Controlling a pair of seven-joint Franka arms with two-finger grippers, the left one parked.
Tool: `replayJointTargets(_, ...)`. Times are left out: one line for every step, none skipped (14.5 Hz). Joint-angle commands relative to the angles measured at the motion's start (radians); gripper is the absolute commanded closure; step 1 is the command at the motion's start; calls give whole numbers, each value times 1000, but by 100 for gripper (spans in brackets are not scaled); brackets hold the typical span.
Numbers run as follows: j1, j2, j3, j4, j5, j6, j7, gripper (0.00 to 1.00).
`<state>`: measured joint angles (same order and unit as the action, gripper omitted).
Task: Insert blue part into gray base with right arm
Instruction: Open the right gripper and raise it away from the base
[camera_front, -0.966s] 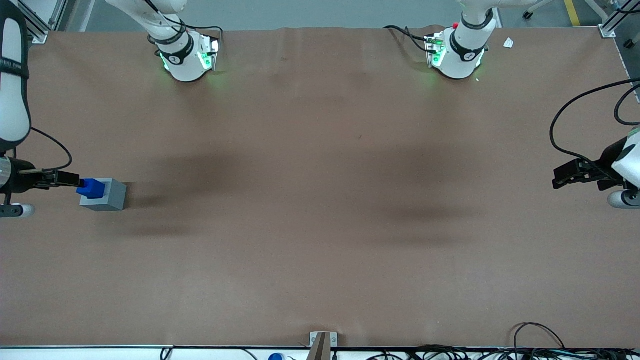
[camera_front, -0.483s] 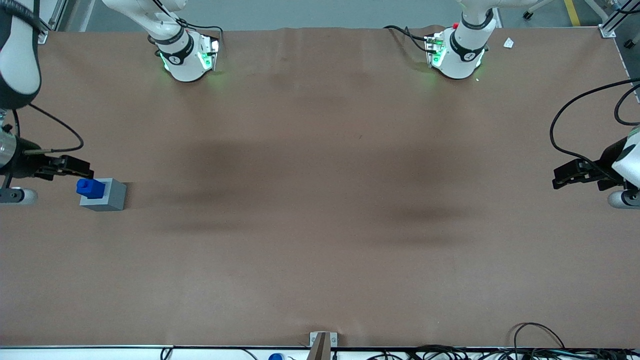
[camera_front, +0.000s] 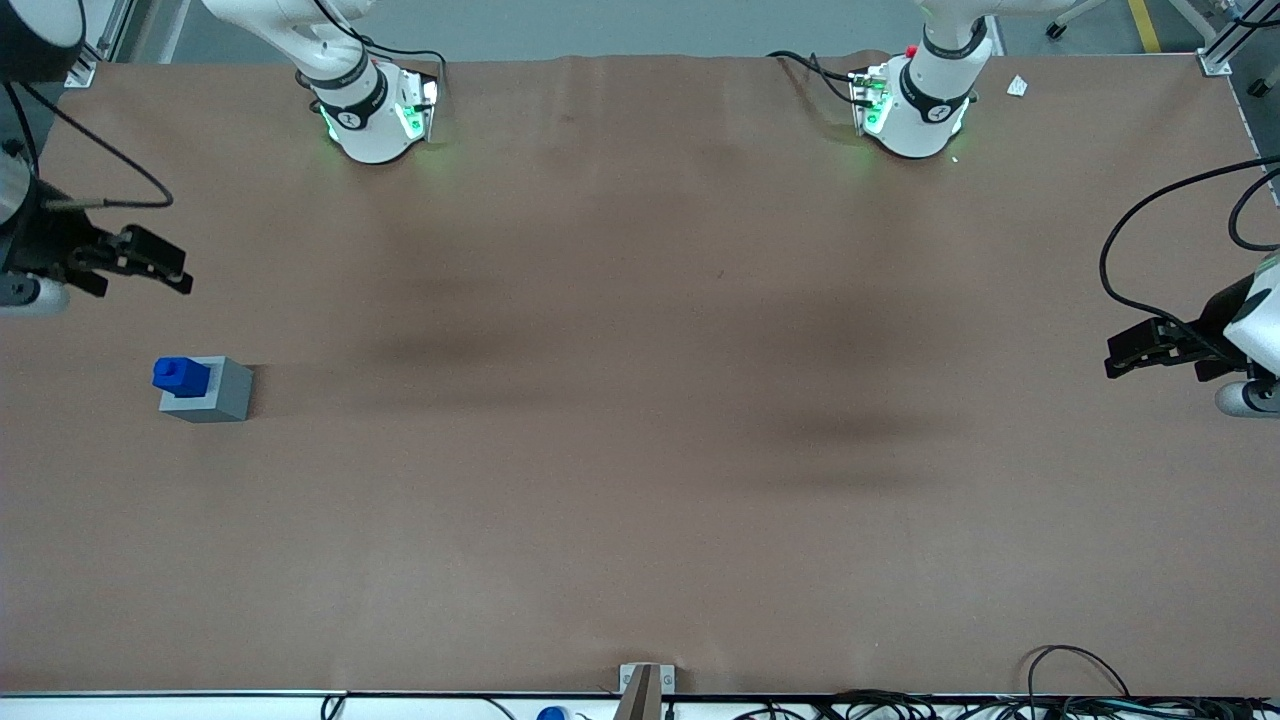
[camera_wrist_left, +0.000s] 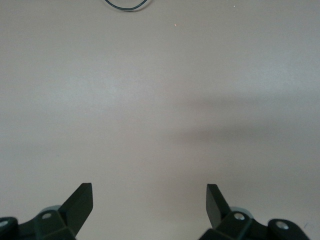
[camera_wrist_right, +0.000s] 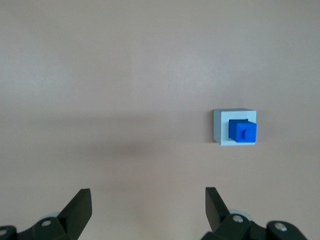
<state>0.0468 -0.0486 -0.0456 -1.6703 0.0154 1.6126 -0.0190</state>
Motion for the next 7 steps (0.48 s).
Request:
replayJointTargets(25,-80,-5,-77,-6,14,8,0)
replayJointTargets(27,-82,-5,-75,-6,12,8,0)
replayJointTargets(27,-83,-5,-74,-6,7,8,0)
replayJointTargets(28,-82,-5,-71,-5,1,8,0)
replayJointTargets(28,-80,-5,-71,-5,-2,8,0)
replayJointTargets(28,-79,-5,-71,-5,-5,8,0)
replayJointTargets(28,-79,-5,-71,-5,-8,7,0)
